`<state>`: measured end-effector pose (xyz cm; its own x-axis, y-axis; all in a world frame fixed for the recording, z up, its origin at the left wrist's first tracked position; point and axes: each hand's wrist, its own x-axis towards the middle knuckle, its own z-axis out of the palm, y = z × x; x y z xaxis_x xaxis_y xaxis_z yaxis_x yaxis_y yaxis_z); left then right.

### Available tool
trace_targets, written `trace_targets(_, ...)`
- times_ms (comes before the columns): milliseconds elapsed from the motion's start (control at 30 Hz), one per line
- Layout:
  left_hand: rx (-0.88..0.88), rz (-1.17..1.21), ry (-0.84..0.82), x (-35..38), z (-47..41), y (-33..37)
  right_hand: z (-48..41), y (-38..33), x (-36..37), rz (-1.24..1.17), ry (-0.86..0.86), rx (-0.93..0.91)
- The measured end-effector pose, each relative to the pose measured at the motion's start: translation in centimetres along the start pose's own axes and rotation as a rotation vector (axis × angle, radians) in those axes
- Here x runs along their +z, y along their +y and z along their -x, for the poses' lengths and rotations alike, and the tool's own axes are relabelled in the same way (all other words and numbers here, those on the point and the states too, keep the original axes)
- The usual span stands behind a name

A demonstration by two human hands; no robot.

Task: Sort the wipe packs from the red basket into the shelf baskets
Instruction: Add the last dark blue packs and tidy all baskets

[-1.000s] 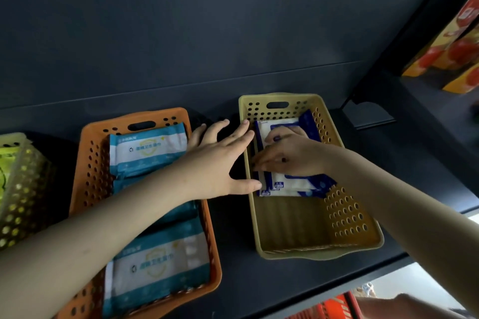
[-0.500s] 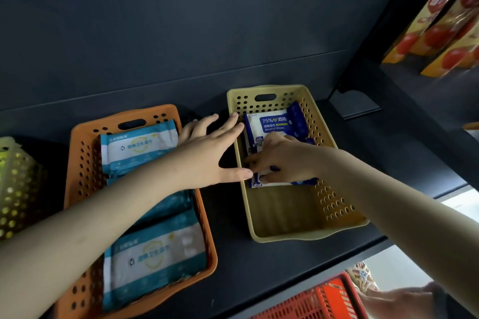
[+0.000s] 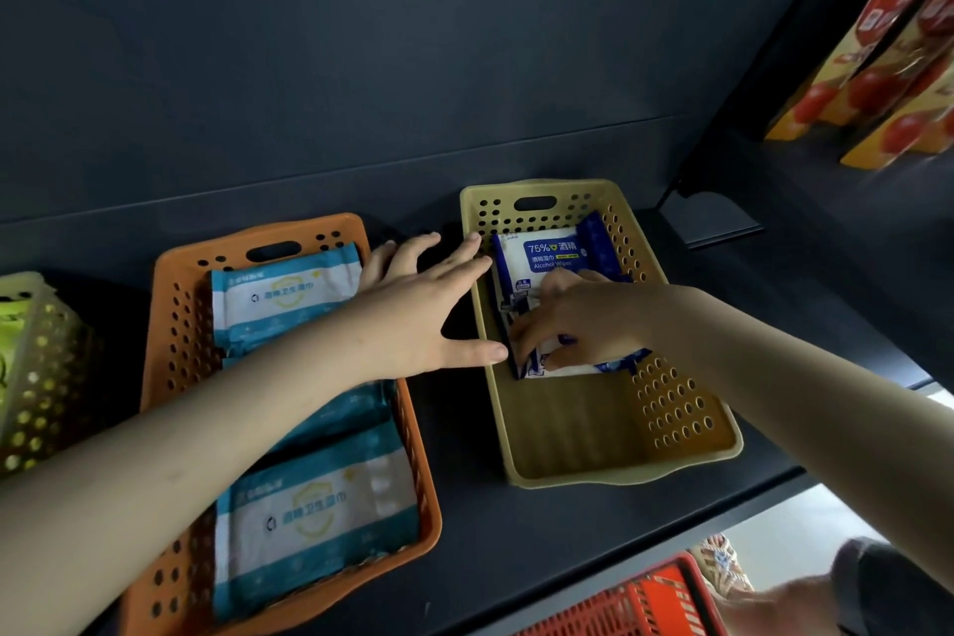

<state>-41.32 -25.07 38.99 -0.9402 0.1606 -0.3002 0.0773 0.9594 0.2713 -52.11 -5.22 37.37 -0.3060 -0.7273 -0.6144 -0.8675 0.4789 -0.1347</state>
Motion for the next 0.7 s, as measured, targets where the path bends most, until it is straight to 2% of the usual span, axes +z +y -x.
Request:
trace_targets(267, -0.003, -0.001, 0.005, 0.2, -0.1, 0.1, -0.4, -0.5, 0.4, 0.096, -0.036, -0.025)
trace_targets(500, -0.008, -0.008, 0.001, 0.1, 0.0, -0.1, -0.2, 0.0, 0.5, 0.055, -0.002, -0.019)
trace_targets(567, -0.007, 0.002, -0.012, 0.1, 0.0, 0.0, 0.3, 0.0, 0.3, -0.082, 0.058, 0.009)
trace_targets(633, -0.006, 0.011, -0.017, 0.1, 0.0, 0.0, 0.6, 0.4, 0.6, -0.242, 0.217, 0.053)
trace_targets(700, -0.005, 0.022, -0.017, 0.1, 0.0, 0.1, 0.9, 0.7, 1.2, -0.276, 0.385, 0.064)
